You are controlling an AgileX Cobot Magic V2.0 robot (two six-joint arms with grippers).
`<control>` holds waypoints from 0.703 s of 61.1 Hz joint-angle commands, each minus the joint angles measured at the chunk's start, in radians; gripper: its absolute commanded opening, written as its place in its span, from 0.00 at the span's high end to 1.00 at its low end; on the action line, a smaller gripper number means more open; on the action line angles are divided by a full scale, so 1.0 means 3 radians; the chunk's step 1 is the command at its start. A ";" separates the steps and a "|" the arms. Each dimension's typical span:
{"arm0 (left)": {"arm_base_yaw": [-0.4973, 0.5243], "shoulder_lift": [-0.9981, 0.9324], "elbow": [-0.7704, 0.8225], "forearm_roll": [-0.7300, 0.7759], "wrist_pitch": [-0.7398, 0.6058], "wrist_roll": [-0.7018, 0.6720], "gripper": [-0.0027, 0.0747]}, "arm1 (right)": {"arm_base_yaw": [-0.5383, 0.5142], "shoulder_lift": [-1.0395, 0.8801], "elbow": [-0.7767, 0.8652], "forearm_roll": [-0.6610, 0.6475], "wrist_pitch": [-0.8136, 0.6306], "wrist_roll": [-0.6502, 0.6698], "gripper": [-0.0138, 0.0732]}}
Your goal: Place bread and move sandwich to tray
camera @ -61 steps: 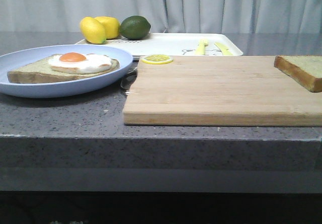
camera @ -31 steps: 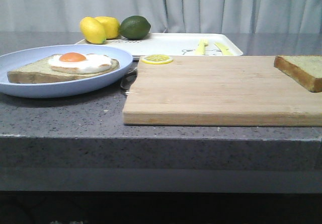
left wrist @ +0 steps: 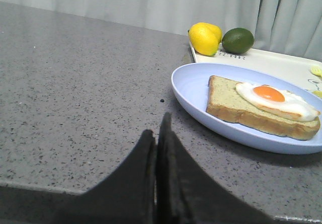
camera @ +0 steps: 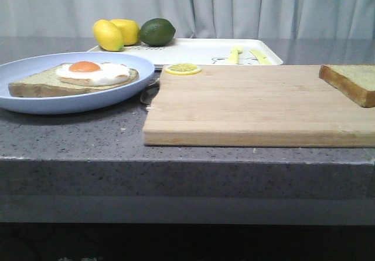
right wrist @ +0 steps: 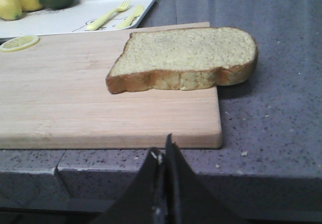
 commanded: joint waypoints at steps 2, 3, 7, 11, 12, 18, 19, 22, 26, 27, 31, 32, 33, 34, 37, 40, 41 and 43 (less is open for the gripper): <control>0.0000 -0.0072 0.0002 -0.0004 -0.0278 -0.0028 0.99 | -0.0011 -0.0060 -0.0013 0.0018 -0.0247 -0.0006 0.91; 0.0000 -0.0072 0.0002 -0.0004 -0.0278 -0.0028 0.99 | -0.0011 -0.0060 -0.0013 0.0018 -0.0251 -0.0006 0.91; 0.0000 -0.0072 0.0002 -0.0004 -0.0278 -0.0028 0.99 | -0.0011 -0.0060 -0.0013 0.0037 -0.0280 -0.0006 0.91; 0.0000 -0.0072 0.0002 -0.0004 -0.0321 -0.0028 0.99 | -0.0008 -0.0060 -0.0013 0.0102 -0.0346 -0.0006 0.91; 0.0000 -0.0072 0.0002 -0.0004 -0.0341 -0.0028 0.99 | -0.0008 -0.0060 -0.0013 0.0135 -0.0374 -0.0006 0.91; 0.0000 -0.0072 0.0002 -0.0004 -0.0603 -0.0028 0.99 | -0.0008 -0.0060 -0.0041 0.0316 -0.0476 -0.0006 0.91; 0.0000 -0.0072 0.0002 -0.0004 -0.0662 -0.0028 0.99 | -0.0008 -0.0060 -0.0054 0.0338 -0.0476 -0.0006 0.91; 0.0000 -0.0072 0.0002 -0.0004 -0.0906 -0.0028 0.99 | -0.0008 -0.0060 -0.0120 0.0364 -0.0446 -0.0006 0.91; 0.0000 -0.0072 -0.0024 -0.0004 -0.1216 -0.0028 0.99 | -0.0008 -0.0060 -0.0249 0.0364 -0.0381 -0.0006 0.91; 0.0000 -0.0072 -0.0049 -0.0004 -0.1236 -0.0028 0.99 | -0.0008 -0.0060 -0.0285 0.0361 -0.0372 -0.0006 0.91; 0.0000 -0.0059 -0.0169 0.0002 -0.1144 -0.0028 0.99 | -0.0008 -0.0056 -0.0478 0.0332 -0.0262 -0.0006 0.91; 0.0000 -0.0049 -0.0207 0.0010 -0.1101 -0.0019 0.99 | -0.0008 -0.0046 -0.0548 0.0313 -0.0217 -0.0006 0.91; 0.0000 -0.0030 -0.0269 0.0025 -0.1028 -0.0009 0.99 | -0.0008 -0.0037 -0.0596 0.0298 -0.0185 -0.0006 0.91; 0.0000 -0.0016 -0.0314 0.0049 -0.0980 -0.0009 0.99 | -0.0008 -0.0028 -0.0646 0.0285 -0.0141 -0.0006 0.91; 0.0000 0.0045 -0.0486 0.0180 -0.0813 -0.0009 0.99 | -0.0012 0.0020 -0.0822 0.0246 -0.0050 -0.0006 0.91; 0.0000 0.0174 -0.0679 0.0290 -0.0651 -0.0009 0.99 | -0.0012 0.0136 -0.1005 0.0210 0.0040 -0.0006 0.91; 0.0000 0.0217 -0.0737 0.0314 -0.0609 -0.0009 0.99 | -0.0012 0.0175 -0.1082 0.0202 0.0061 -0.0006 0.91; 0.0000 0.0342 -0.0884 0.0329 -0.0507 -0.0009 0.99 | -0.0012 0.0284 -0.1182 0.0194 0.0096 -0.0006 0.91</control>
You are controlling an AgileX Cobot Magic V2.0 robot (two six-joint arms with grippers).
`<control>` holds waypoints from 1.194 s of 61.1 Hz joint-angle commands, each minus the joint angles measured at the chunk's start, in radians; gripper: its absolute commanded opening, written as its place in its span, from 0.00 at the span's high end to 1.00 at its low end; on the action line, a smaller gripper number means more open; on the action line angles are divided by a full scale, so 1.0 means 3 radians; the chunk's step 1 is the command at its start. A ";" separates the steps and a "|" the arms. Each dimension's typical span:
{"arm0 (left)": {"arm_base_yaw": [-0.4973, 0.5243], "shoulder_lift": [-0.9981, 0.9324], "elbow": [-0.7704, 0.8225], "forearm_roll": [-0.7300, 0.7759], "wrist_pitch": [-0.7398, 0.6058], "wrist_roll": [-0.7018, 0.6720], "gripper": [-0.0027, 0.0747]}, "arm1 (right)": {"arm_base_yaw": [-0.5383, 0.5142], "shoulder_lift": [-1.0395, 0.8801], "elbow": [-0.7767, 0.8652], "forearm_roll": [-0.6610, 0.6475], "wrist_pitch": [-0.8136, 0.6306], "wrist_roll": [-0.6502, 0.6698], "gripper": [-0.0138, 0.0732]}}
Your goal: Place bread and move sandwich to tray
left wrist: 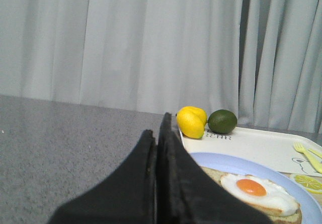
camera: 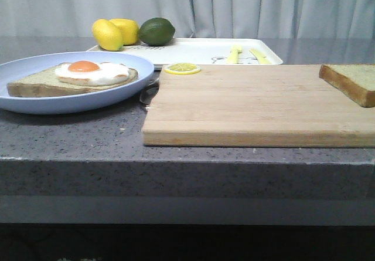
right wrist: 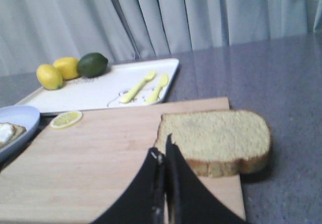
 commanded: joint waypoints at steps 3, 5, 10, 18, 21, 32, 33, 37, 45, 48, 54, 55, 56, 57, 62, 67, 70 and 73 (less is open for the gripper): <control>0.0000 0.0488 -0.0623 0.0110 0.0113 -0.0009 0.99 | -0.0012 0.0439 -0.0556 -0.0051 -0.0077 -0.0006 0.91; -0.0007 0.0657 -0.0778 0.0110 0.0240 -0.0009 0.99 | -0.0012 0.0588 -0.0681 -0.0051 -0.0055 -0.0006 0.91; -0.0007 0.1038 -0.1093 0.0110 0.0477 -0.0009 0.99 | -0.0012 0.0963 -0.0953 -0.0051 -0.0018 -0.0006 0.91; -0.0001 0.1618 -0.1482 0.0130 0.0617 -0.0009 0.99 | -0.0012 0.1505 -0.1253 -0.0051 0.0014 -0.0006 0.91; -0.0001 0.1746 -0.1559 0.0130 0.0617 -0.0009 0.99 | -0.0008 0.1650 -0.1326 -0.0048 0.0024 -0.0006 0.91; -0.0001 0.1892 -0.1613 0.0130 0.0560 -0.0009 0.99 | -0.0008 0.1870 -0.1391 -0.0045 -0.0004 -0.0006 0.87; -0.0001 0.1892 -0.1613 0.0130 0.0560 -0.0009 0.99 | -0.0008 0.1870 -0.1391 -0.0045 0.0003 -0.0006 0.85; -0.0001 0.1892 -0.1613 0.0130 0.0554 -0.0009 0.99 | -0.0008 0.1870 -0.1391 -0.0045 0.0014 -0.0006 0.76; -0.0001 0.1892 -0.1613 0.0130 0.0554 -0.0009 0.84 | -0.0008 0.1870 -0.1391 -0.0045 0.0015 -0.0006 0.46; -0.0001 0.1892 -0.1613 0.0130 0.0554 -0.0009 0.68 | -0.0008 0.1870 -0.1391 -0.0045 0.0015 -0.0006 0.36; -0.0001 0.1892 -0.1613 0.0130 0.0554 -0.0009 0.32 | -0.0008 0.1873 -0.1374 -0.0045 0.0002 -0.0006 0.19; -0.0001 0.1892 -0.1613 0.0130 0.0554 -0.0009 0.26 | -0.0008 0.1872 -0.1374 -0.0045 0.0006 -0.0006 0.17; -0.0001 0.1892 -0.1613 0.0130 0.0554 -0.0009 0.22 | -0.0008 0.1872 -0.1374 -0.0045 0.0006 -0.0006 0.16; -0.0001 0.1892 -0.1613 0.0130 0.0554 -0.0009 0.17 | -0.0008 0.1872 -0.1374 -0.0045 0.0006 -0.0006 0.15; -0.0001 0.1892 -0.1613 0.0130 0.0554 -0.0009 0.07 | -0.0008 0.1872 -0.1374 -0.0033 0.0006 -0.0006 0.14; -0.0001 0.1892 -0.1613 0.0130 0.0554 -0.0009 0.07 | -0.0008 0.1876 -0.1377 -0.0003 0.0058 -0.0006 0.14; -0.0001 0.1892 -0.1613 0.0130 0.0554 -0.0009 0.07 | -0.0008 0.1903 -0.1398 -0.0003 0.0111 -0.0006 0.14; -0.0001 0.1892 -0.1613 0.0130 0.0554 -0.0009 0.07 | -0.0012 0.1968 -0.1454 -0.0006 0.0236 -0.0006 0.14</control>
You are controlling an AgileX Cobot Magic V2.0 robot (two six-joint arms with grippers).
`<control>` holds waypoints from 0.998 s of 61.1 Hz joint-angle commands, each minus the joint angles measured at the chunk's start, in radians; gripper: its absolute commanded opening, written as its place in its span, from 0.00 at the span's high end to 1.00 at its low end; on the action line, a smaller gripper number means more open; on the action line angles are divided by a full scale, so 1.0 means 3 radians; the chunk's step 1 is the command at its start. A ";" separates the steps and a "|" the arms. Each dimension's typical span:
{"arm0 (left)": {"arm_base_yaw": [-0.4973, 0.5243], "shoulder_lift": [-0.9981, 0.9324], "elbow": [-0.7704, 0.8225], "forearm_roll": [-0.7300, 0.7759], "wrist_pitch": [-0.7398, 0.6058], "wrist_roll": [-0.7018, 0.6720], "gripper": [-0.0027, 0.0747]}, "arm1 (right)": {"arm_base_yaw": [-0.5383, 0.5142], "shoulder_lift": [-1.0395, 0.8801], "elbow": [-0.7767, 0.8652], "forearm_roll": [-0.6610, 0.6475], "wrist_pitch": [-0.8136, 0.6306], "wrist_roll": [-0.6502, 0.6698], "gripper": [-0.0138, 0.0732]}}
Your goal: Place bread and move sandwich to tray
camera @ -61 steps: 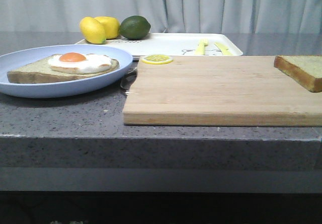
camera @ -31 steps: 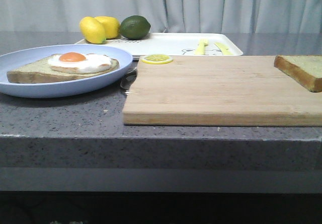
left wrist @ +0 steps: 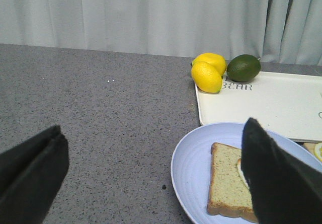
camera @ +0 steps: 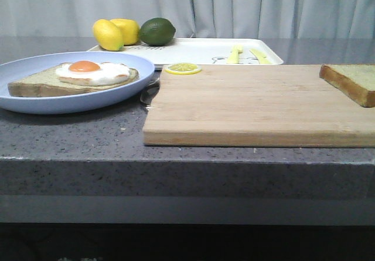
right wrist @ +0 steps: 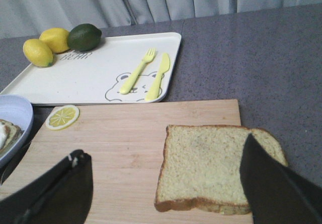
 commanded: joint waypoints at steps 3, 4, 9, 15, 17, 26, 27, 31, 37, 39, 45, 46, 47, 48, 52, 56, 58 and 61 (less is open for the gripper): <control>-0.0001 0.0023 -0.0129 0.0002 -0.0259 -0.0009 0.07 | -0.0012 0.0196 -0.0258 0.0029 0.0036 -0.0013 0.14; -0.0001 0.0023 -0.0129 0.0002 -0.0259 -0.0009 0.07 | -0.0012 0.0247 -0.0304 0.0029 0.0099 -0.0013 0.14; -0.0001 0.0023 -0.0129 0.0002 -0.0259 -0.0009 0.07 | -0.0032 0.0484 -0.0519 0.0012 0.0343 0.0012 0.14; -0.0001 0.0023 -0.0129 0.0002 -0.0259 -0.0009 0.07 | -0.0177 0.0778 -0.0770 -0.0090 0.0537 0.0076 0.14; -0.0001 0.0023 -0.0129 0.0002 -0.0259 -0.0009 0.07 | -0.0286 0.0905 -0.0857 -0.0145 0.0570 0.0076 0.14; -0.0001 0.0023 -0.0129 0.0002 -0.0259 -0.0009 0.07 | -0.0817 0.1368 -0.1067 -0.0207 0.0654 0.0076 0.14; -0.0001 0.0023 -0.0129 0.0002 -0.0259 -0.0009 0.07 | -0.0866 0.1435 -0.1089 -0.0204 0.0654 0.0076 0.14; -0.0001 0.0023 -0.0129 0.0002 -0.0259 -0.0009 0.07 | -0.1080 0.1637 -0.1178 -0.0151 0.0722 0.0076 0.14; -0.0001 0.0023 -0.0129 0.0002 -0.0259 -0.0009 0.07 | -0.1267 0.1991 -0.1350 -0.0135 0.0972 0.0076 0.14; -0.0001 0.0023 -0.0129 0.0002 -0.0259 -0.0009 0.07 | -0.1300 0.2080 -0.1400 -0.0132 0.1035 0.0076 0.14; -0.0001 0.0023 -0.0129 0.0002 -0.0259 -0.0009 0.07 | -0.1368 0.2356 -0.1549 -0.0097 0.1196 0.0037 0.14; -0.0001 0.0023 -0.0129 0.0002 -0.0259 -0.0009 0.07 | -0.1372 0.2388 -0.1575 -0.0064 0.1215 0.0014 0.14; -0.0001 0.0023 -0.0129 0.0002 -0.0259 -0.0009 0.07 | -0.1374 0.2419 -0.1590 -0.0038 0.1231 -0.0012 0.14; -0.0001 0.0023 -0.0129 0.0002 -0.0259 -0.0009 0.07 | -0.1373 0.2463 -0.1605 -0.0010 0.1247 -0.0057 0.14; -0.0001 0.0023 -0.0129 0.0002 -0.0259 -0.0009 0.07 | -0.1379 0.2585 -0.1661 0.0145 0.1330 -0.0226 0.14; -0.0001 0.0023 -0.0129 0.0002 -0.0259 -0.0009 0.07 | -0.1379 0.2721 -0.1718 0.0331 0.1417 -0.0436 0.14; -0.0001 0.0023 -0.0129 0.0002 -0.0259 -0.0009 0.07 | -0.1379 0.2787 -0.1741 0.0395 0.1454 -0.0519 0.14; -0.0001 0.0023 -0.0129 0.0002 -0.0259 -0.0009 0.07 | -0.1379 0.2869 -0.1767 0.0476 0.1504 -0.0616 0.14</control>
